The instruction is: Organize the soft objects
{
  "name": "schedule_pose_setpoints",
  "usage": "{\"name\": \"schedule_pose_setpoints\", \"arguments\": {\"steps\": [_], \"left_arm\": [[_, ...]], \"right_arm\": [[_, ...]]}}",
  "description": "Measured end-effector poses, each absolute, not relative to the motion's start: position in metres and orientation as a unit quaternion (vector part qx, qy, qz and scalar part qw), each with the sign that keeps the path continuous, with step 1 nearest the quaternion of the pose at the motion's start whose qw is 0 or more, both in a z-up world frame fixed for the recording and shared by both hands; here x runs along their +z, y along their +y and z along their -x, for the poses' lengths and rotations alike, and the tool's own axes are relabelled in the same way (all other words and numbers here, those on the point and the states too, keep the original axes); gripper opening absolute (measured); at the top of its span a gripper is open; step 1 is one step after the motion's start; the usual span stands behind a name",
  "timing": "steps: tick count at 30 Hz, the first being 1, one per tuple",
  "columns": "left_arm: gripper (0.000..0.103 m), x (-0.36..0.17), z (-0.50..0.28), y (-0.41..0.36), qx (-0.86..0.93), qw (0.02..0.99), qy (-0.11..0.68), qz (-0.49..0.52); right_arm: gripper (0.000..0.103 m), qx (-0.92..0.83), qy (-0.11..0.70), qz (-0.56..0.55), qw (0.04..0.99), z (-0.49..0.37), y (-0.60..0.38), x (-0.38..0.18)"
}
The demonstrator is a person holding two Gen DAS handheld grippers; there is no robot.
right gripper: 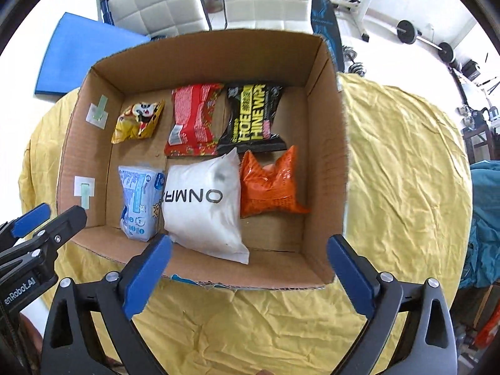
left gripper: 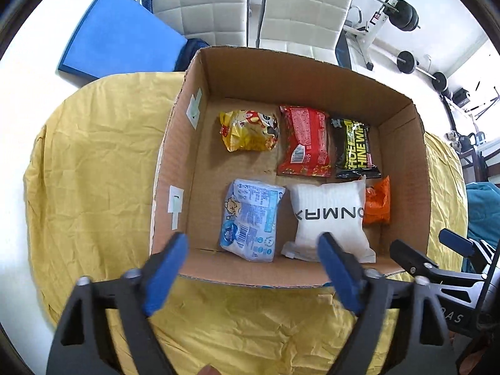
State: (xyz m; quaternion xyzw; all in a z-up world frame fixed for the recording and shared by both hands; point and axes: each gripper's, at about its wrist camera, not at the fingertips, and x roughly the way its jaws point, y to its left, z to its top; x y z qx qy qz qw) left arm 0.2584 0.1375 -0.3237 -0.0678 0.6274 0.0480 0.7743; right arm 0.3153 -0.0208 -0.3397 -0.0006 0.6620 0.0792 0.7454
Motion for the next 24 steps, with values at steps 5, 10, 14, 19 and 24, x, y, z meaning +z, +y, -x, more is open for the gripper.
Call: {"name": "schedule_pose_setpoints", "arguments": {"steps": [5, 10, 14, 19, 24], "left_arm": [[0.099, -0.316, -0.252, 0.138, 0.056, 0.781, 0.618, 0.062], [0.099, -0.293, -0.236, 0.13, 0.054, 0.798, 0.598, 0.056], [0.099, -0.266, -0.216, 0.122, 0.053, 0.809, 0.583, 0.051], [0.099, -0.226, -0.19, 0.113, 0.051, 0.824, 0.563, 0.046], [0.099, -0.185, -0.161, 0.106, 0.04, 0.837, 0.544, 0.049]], "right_arm": [[0.103, 0.073, 0.654, -0.003, 0.753, -0.309, -0.026, -0.329], [0.103, 0.074, 0.639, -0.005, 0.766, -0.295, -0.03, -0.306], [0.103, 0.084, 0.627, -0.013, 0.774, -0.277, -0.035, -0.279], [0.103, 0.092, 0.6, -0.023, 0.794, -0.244, -0.047, -0.231], [0.103, 0.095, 0.573, -0.035, 0.813, -0.209, -0.062, -0.183]]}}
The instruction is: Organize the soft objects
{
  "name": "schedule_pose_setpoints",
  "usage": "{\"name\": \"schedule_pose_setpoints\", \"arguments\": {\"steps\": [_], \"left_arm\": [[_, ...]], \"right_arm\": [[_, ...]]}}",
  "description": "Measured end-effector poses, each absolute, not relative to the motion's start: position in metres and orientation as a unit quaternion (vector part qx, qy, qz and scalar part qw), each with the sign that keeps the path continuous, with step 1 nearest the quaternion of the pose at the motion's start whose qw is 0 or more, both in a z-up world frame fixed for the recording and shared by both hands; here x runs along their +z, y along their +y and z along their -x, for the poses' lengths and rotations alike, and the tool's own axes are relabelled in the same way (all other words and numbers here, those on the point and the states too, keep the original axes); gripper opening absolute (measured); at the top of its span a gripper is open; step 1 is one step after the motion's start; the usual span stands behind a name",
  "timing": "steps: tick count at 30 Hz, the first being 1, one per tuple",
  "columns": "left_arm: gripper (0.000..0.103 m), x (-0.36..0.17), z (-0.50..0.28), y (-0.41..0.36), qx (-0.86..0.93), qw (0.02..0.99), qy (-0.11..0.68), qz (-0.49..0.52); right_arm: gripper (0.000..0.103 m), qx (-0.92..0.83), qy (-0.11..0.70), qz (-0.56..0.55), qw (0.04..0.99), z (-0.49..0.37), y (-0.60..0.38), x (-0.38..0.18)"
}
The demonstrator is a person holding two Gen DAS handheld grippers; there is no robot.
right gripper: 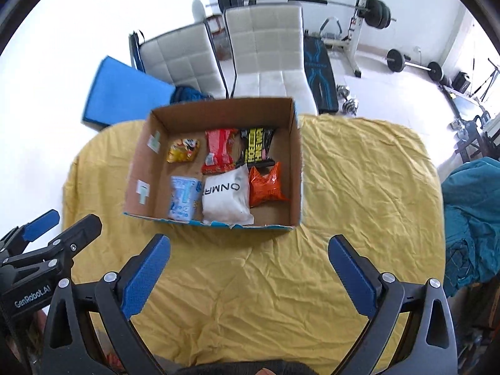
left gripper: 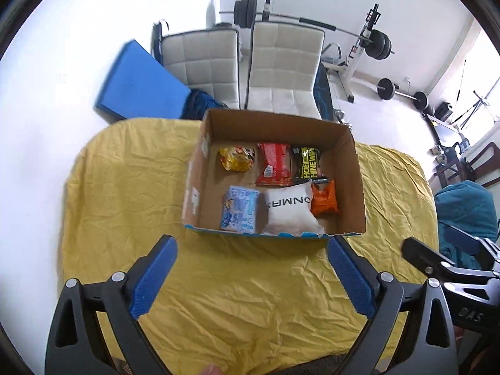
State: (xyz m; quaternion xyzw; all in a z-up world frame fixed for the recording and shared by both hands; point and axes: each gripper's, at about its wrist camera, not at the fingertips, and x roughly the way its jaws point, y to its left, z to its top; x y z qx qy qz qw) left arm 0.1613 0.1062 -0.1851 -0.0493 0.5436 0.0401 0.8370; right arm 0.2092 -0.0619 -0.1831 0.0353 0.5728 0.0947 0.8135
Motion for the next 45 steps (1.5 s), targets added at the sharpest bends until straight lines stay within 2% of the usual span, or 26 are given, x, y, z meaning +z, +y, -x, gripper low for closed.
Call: {"name": "schedule_pose_setpoints", "arguments": {"steps": [11, 21, 45], "left_arm": [[0.099, -0.12, -0.112, 0.096, 0.039, 0.86, 0.506, 0.048], [0.099, -0.096, -0.087, 0.091, 0.039, 0.864, 0.498, 0.059], [0.099, -0.085, -0.083, 0.091, 0.05, 0.871, 0.486, 0.052]], "right_arm": [[0.103, 0.11, 0.537, -0.035, 0.835, -0.151, -0.081, -0.112], [0.103, 0.115, 0.511, -0.032, 0.851, -0.126, -0.091, -0.07], [0.103, 0.092, 0.518, -0.044, 0.849, -0.127, -0.1, -0.078]]}}
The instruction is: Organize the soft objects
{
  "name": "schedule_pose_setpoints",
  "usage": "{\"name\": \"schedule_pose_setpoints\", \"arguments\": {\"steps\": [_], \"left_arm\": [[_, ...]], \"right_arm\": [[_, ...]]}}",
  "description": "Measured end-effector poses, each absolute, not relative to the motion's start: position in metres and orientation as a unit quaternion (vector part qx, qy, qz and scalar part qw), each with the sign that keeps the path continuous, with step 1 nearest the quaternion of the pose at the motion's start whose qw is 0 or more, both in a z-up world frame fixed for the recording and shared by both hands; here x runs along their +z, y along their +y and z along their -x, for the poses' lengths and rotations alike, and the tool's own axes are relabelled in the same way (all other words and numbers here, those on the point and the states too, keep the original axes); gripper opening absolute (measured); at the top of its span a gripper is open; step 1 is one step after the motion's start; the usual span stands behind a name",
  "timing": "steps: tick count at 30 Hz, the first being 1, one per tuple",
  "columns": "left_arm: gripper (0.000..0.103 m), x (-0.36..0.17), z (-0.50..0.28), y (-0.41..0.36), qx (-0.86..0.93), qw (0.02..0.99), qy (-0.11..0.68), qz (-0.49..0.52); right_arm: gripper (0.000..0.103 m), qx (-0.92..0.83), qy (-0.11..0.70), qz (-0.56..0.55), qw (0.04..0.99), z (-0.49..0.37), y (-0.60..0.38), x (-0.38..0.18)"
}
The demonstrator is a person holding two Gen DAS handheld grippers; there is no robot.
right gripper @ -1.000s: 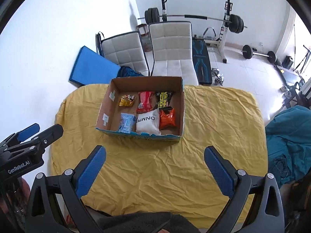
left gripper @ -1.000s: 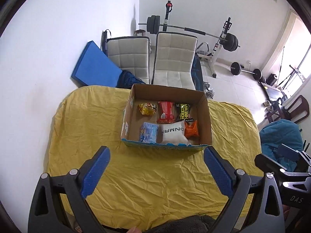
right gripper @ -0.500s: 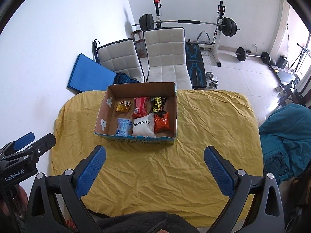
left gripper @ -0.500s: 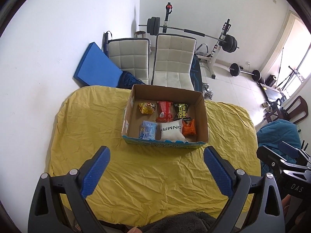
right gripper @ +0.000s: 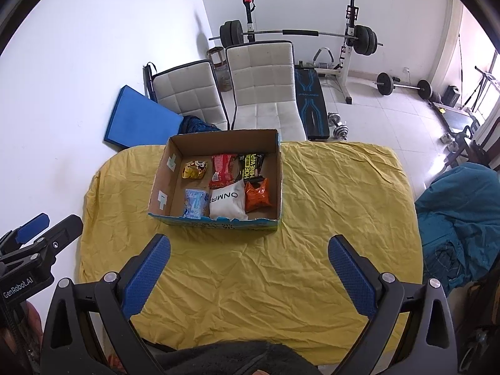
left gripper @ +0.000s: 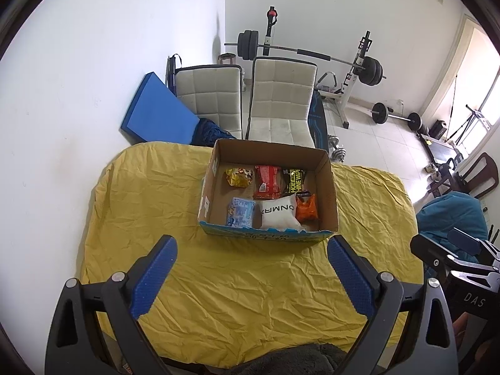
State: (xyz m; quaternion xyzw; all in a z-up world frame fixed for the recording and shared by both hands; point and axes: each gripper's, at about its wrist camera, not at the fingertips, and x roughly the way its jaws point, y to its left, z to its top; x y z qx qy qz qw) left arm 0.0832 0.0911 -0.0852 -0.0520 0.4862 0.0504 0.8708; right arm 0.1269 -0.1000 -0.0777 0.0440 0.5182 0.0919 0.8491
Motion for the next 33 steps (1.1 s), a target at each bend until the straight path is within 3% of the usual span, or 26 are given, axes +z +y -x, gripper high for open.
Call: {"name": "schedule_pose_setpoints", "arguments": {"steps": [33], "left_arm": [[0.099, -0.083, -0.082, 0.092, 0.05, 0.873, 0.483, 0.041]], "right_arm": [[0.103, 0.073, 0.499, -0.023, 0.863, -0.121, -0.101, -0.063]]}}
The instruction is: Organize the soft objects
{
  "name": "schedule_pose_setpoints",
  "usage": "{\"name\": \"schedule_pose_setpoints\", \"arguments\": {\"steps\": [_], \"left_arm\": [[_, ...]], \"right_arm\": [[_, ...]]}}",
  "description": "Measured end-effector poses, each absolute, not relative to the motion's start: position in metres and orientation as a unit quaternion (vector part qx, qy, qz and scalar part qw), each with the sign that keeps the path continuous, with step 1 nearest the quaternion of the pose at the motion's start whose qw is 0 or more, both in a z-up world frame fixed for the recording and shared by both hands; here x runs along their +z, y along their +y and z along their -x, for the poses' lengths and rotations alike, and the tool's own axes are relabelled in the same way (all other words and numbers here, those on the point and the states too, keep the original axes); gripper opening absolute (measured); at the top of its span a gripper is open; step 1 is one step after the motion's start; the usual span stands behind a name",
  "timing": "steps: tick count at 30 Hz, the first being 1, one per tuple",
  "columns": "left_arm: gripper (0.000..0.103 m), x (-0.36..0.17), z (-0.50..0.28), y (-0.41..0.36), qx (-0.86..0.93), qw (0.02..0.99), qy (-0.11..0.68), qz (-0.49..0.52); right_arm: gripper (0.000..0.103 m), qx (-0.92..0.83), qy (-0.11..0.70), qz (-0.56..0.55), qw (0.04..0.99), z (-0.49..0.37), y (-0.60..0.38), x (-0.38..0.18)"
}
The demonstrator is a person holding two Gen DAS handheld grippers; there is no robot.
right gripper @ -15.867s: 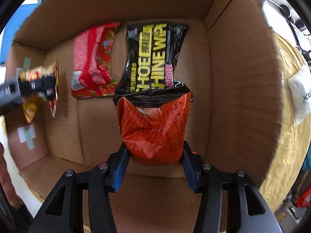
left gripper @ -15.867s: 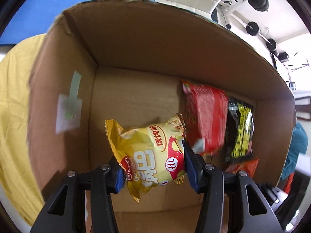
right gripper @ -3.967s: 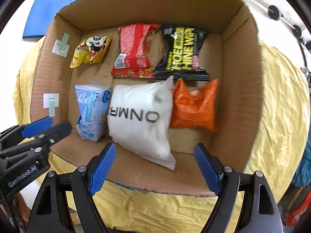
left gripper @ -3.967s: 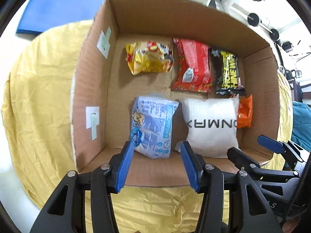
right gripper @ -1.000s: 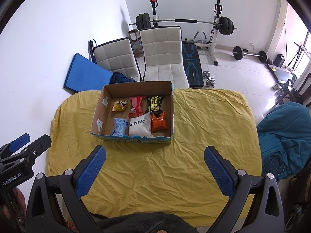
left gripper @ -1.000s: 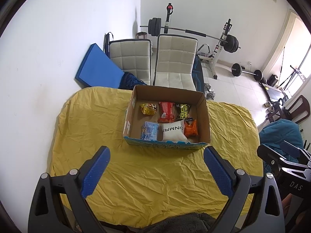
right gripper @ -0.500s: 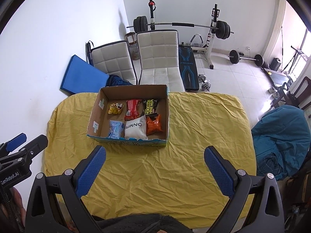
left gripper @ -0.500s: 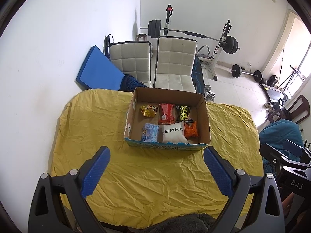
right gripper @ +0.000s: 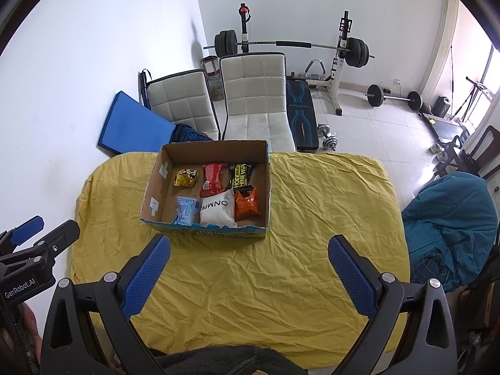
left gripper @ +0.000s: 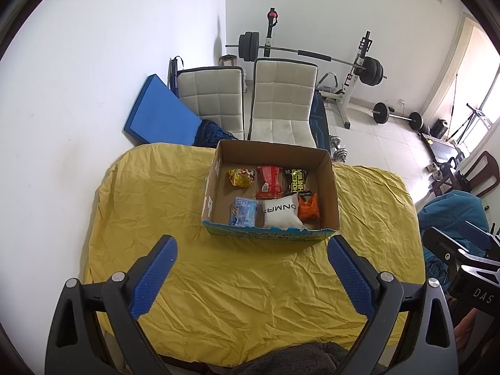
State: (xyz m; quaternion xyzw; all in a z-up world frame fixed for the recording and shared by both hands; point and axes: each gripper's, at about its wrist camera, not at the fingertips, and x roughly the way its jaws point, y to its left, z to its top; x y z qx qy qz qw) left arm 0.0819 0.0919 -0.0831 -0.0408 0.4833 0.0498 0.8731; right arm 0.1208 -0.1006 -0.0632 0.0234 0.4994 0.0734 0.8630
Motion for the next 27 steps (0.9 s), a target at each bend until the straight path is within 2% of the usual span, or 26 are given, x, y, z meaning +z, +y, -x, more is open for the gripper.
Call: {"name": "schedule_pose_setpoints", "arguments": {"steps": [27], "left_arm": [[0.099, -0.084, -0.069, 0.095, 0.054, 0.87, 0.488, 0.041]], "right_arm": [[0.103, 0.061, 0.493, -0.022, 0.867, -0.109, -0.104, -0.054]]}}
